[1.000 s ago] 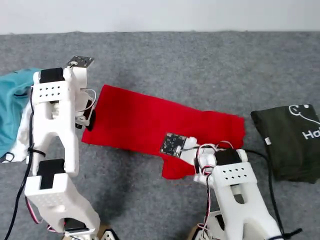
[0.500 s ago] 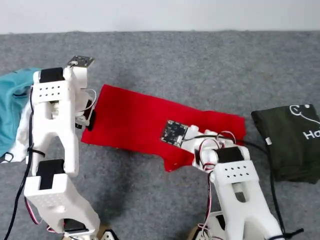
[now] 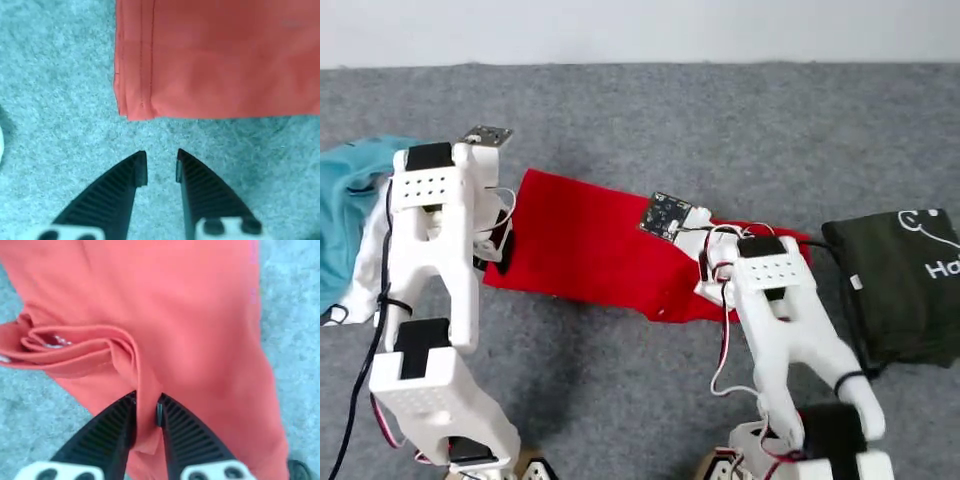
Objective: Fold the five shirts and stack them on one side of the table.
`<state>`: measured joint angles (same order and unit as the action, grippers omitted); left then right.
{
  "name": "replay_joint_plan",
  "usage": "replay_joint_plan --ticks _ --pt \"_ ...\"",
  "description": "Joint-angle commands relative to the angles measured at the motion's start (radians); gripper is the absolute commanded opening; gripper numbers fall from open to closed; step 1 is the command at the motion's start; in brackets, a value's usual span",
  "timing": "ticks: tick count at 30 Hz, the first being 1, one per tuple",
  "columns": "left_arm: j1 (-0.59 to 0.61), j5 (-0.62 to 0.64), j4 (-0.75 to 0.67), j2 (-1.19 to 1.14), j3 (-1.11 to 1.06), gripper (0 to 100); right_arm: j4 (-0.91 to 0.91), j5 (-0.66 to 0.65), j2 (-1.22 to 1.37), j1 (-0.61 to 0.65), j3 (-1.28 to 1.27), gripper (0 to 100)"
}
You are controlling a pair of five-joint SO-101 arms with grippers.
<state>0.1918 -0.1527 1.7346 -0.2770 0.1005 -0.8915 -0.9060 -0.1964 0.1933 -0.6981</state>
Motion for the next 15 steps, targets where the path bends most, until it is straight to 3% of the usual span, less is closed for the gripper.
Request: replay_joint_plan --ticks 1,6,11,15 --pt "-0.006 -0.017 0.018 0.052 0.005 11 0.024 0.061 0.033 -0.047 0.044 1.2" --pt "-0.008 -0.017 0.018 0.046 0.005 11 0.024 0.095 0.079 -0.134 0.060 1.2" --pt "-0.028 -0.017 0.018 0.044 0.005 11 0.042 0.098 0.114 -0.136 0.060 1.4" --pt "-0.100 -0.012 0.018 0.049 0.005 11 0.042 0.140 0.127 -0.145 0.060 12.0"
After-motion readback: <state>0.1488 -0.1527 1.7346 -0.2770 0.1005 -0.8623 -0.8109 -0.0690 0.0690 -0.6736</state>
